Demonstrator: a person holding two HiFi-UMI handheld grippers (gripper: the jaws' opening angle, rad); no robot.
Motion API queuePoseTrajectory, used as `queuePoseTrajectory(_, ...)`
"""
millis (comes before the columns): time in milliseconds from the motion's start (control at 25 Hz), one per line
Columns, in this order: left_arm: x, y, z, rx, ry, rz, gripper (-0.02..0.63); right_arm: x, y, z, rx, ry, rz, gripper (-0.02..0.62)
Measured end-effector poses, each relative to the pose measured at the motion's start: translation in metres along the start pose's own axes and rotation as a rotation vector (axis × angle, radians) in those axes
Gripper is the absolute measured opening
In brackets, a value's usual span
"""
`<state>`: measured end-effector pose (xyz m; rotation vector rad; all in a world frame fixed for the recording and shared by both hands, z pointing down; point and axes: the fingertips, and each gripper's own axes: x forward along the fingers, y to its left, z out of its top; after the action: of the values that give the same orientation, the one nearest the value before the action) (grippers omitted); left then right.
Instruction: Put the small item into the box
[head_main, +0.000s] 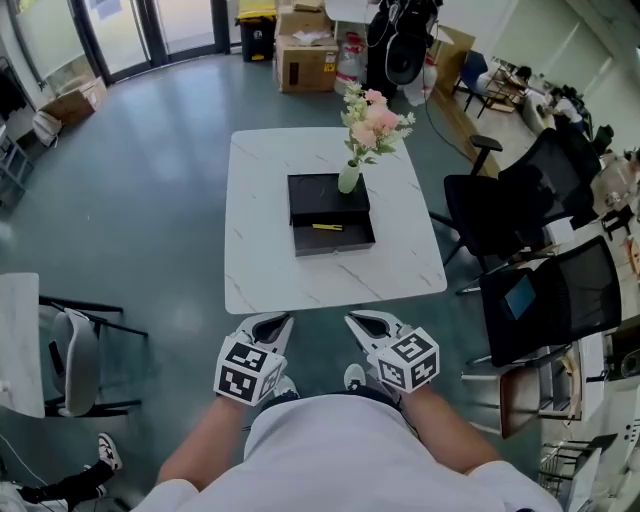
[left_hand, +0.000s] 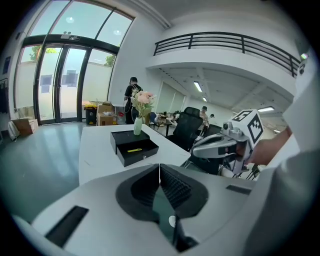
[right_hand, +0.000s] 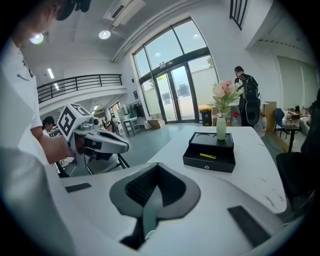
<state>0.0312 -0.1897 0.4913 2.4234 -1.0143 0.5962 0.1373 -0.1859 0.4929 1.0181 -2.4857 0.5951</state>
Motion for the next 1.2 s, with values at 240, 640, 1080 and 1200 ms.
queuePoseTrajectory(240, 0.024, -0.035, 0.013, 0.022, -0.009, 0.000, 0.017, -0.029, -0.028, -0.006, 0.005, -0.024, 0.009, 0.015)
queuePoseTrajectory(640, 0.044, -0.070, 0.019, 0.021, 0.018, 0.021, 0.017, -0.054, -0.048, -0.018, 0.035, -0.064, 0.053, 0.015)
queuePoseTrajectory(1080, 0.043, -0.082, 0.016, 0.045, 0.035, 0.029, 0.017, -0.062, -0.055, -0.019, 0.032, -0.081, 0.055, 0.015)
queuePoseTrajectory(1200, 0.043, -0.084, 0.017, 0.051, 0.038, 0.024, 0.017, -0.063, -0.055, -0.021, 0.040, -0.084, 0.051, 0.015)
